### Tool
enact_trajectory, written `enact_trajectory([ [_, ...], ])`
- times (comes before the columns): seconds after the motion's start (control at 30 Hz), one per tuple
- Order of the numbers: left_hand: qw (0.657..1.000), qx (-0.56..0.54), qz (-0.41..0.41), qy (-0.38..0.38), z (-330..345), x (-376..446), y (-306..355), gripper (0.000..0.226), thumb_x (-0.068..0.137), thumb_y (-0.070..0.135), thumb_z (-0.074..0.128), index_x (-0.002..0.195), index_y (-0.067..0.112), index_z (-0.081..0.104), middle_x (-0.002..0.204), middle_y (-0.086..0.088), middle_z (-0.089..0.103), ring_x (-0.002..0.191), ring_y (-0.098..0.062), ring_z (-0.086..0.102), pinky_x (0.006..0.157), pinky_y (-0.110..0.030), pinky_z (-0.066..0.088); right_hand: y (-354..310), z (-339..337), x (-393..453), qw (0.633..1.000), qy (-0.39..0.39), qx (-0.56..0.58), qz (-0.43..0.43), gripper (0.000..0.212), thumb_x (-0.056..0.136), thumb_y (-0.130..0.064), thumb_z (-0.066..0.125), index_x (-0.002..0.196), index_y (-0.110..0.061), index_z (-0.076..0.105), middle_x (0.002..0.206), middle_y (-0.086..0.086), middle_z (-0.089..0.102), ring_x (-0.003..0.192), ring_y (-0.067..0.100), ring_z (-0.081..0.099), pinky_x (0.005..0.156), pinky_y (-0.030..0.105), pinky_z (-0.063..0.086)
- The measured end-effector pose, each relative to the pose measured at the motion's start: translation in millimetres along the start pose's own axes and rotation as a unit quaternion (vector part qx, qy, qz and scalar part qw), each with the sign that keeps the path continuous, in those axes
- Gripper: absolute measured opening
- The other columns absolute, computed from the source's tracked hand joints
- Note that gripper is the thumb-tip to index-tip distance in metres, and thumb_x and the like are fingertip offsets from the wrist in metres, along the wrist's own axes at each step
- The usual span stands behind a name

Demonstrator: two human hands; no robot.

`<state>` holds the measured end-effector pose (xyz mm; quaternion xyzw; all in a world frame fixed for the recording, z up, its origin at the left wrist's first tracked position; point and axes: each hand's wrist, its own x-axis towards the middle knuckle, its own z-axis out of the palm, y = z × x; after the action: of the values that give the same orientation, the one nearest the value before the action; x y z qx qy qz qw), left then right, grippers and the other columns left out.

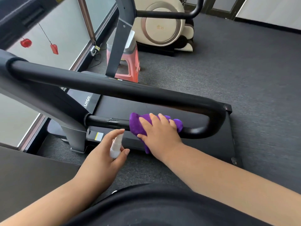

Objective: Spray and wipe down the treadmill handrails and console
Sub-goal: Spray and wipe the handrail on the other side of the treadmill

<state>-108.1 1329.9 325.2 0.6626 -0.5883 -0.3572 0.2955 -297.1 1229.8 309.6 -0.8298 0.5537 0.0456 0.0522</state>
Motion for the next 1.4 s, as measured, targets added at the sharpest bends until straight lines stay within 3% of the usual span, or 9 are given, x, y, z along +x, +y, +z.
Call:
enact_trajectory([
  [0.1,1.0,0.008,0.01,-0.003,7,-4,5,0.052,0.084,0.044,0.064,0.12,0.07,0.037,0.091,0.02,0.065,0.071,-0.006,0.063,0.064,-0.026,0.045,-7,2,10,0.999,-0.014,-0.027,-0.022,0.067,0.093,-0.067,0.037,0.151,-0.039,0.018,0.153,0.009,0.034,0.134,0.039,0.034,0.1,0.059,0.036],
  [0.23,1.0,0.007,0.005,0.01,17,-7,12,0.052,0.084,0.044,0.064,0.12,0.069,0.037,0.091,0.02,0.065,0.073,-0.007,0.063,0.067,-0.028,0.047,19,0,2,0.999,0.002,-0.031,-0.042,0.068,0.09,-0.069,0.044,0.148,-0.04,0.023,0.133,0.005,0.047,0.111,0.032,0.049,0.083,0.048,0.044],
  [0.37,1.0,0.002,0.0,0.019,27,-15,19,0.051,0.086,0.044,0.064,0.123,0.067,0.037,0.091,0.019,0.064,0.071,-0.008,0.062,0.066,-0.029,0.049,59,-1,-20,0.998,0.023,-0.047,-0.032,0.071,0.086,-0.071,0.049,0.147,-0.041,0.027,0.125,0.001,0.051,0.102,0.029,0.053,0.077,0.046,0.046],
  [0.5,0.999,0.005,-0.007,0.037,35,-27,24,0.051,0.084,0.048,0.062,0.123,0.068,0.035,0.095,0.021,0.063,0.073,-0.005,0.062,0.065,-0.024,0.044,74,1,-29,0.996,0.035,-0.072,-0.049,0.076,0.086,-0.069,0.053,0.149,-0.037,0.025,0.126,0.003,0.052,0.102,0.029,0.054,0.078,0.045,0.048],
  [0.73,0.993,0.035,-0.059,0.1,37,-57,16,0.052,0.083,0.052,0.06,0.123,0.071,0.033,0.097,0.027,0.063,0.078,0.0,0.062,0.065,-0.019,0.043,40,4,-1,0.988,-0.001,-0.097,-0.117,0.077,0.095,-0.063,0.043,0.152,-0.044,-0.005,0.149,0.011,0.032,0.104,0.032,0.048,0.077,0.043,0.044],
  [0.93,0.988,0.039,-0.077,0.132,44,-73,17,0.052,0.084,0.051,0.061,0.122,0.072,0.032,0.098,0.026,0.062,0.083,-0.001,0.062,0.069,-0.02,0.043,-20,1,43,0.983,-0.031,-0.066,-0.169,0.073,0.099,-0.056,0.043,0.154,-0.042,-0.002,0.138,0.011,0.037,0.106,0.033,0.048,0.072,0.042,0.041],
  [1.07,0.984,0.014,-0.094,0.15,43,-78,14,0.049,0.081,0.058,0.056,0.123,0.07,0.034,0.095,0.024,0.062,0.081,-0.001,0.062,0.07,-0.021,0.044,-17,5,47,0.979,-0.016,-0.055,-0.194,0.062,0.101,-0.056,0.034,0.154,-0.044,0.003,0.134,0.006,0.041,0.099,0.031,0.05,0.067,0.04,0.041],
  [1.23,0.985,-0.008,-0.091,0.144,34,-80,-9,0.05,0.081,0.057,0.057,0.122,0.072,0.032,0.096,0.022,0.062,0.079,-0.002,0.063,0.069,-0.018,0.043,-1,18,41,0.979,0.035,-0.055,-0.194,0.057,0.099,-0.056,0.035,0.151,-0.045,0.013,0.138,0.001,0.045,0.094,0.03,0.053,0.063,0.04,0.047],
  [1.4,0.989,-0.002,-0.072,0.128,-2,-56,-33,0.056,0.088,0.043,0.065,0.122,0.071,0.032,0.095,0.021,0.062,0.081,-0.006,0.063,0.071,-0.022,0.047,-32,21,49,0.972,0.027,-0.114,-0.204,0.063,0.101,-0.049,0.039,0.15,-0.048,-0.001,0.155,0.013,0.03,0.104,0.035,0.05,0.068,0.042,0.045],
])
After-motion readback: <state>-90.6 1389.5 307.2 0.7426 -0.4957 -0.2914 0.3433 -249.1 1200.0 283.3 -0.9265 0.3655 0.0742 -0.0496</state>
